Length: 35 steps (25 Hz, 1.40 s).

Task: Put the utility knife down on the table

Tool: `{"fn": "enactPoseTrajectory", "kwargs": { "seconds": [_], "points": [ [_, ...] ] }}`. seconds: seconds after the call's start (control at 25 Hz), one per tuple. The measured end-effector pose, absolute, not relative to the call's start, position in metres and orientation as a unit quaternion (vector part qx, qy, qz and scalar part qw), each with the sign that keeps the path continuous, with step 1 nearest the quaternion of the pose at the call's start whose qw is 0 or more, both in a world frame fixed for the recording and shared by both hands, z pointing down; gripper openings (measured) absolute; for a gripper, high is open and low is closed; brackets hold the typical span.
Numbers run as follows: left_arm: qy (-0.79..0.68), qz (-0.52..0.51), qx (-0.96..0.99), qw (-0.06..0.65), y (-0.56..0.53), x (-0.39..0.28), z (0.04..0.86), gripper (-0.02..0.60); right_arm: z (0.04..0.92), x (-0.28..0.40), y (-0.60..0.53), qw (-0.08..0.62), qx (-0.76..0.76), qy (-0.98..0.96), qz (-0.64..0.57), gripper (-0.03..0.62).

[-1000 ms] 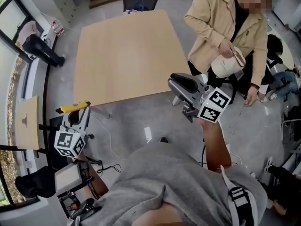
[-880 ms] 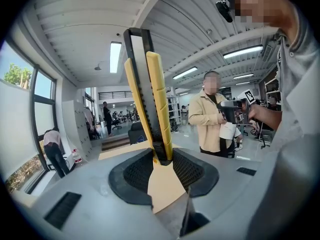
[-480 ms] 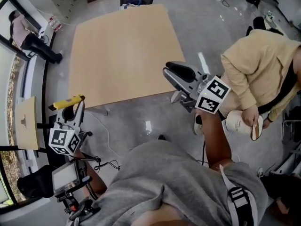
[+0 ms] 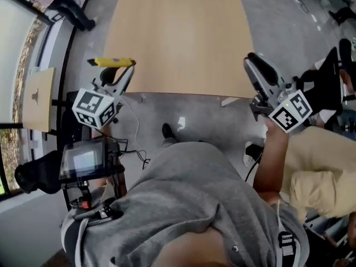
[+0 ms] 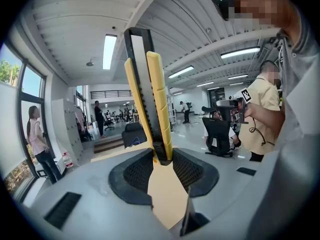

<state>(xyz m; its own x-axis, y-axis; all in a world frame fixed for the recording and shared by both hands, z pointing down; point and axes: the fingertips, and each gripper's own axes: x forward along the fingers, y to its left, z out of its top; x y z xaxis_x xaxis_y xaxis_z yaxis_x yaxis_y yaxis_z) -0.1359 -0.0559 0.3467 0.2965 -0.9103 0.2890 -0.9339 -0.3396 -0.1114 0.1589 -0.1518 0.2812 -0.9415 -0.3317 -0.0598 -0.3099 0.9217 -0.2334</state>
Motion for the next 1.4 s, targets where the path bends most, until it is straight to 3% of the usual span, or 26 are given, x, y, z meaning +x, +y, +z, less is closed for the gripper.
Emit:
{"fn": "enactPoseTrajectory", "kwargs": {
  "seconds": [0.24,0.52,1.24,1.4],
  "points": [
    [-0.529,0.158,0.834,0.012,-0.099,-0.122,0.343,0.123,0.289,0.173,-0.157,0.066,-0.217,0.97,-0.084,0.08],
    [-0.52,0.145,0.842,0.02,-0.131,-0.248,0.36,0.123,0.299,0.043,-0.18,0.043,-0.223,0.97,-0.086,0.08],
    [-0.528,0.13,0.839,0.026,-0.177,-0.274,0.371,0.123,0.301,0.017,-0.227,0.04,-0.211,0.973,-0.083,0.08],
    [-0.538,0.138,0.831,0.033,-0.228,-0.233,0.369,0.123,0.297,0.064,-0.291,0.049,-0.207,0.974,-0.08,0.08]
  ]
}}
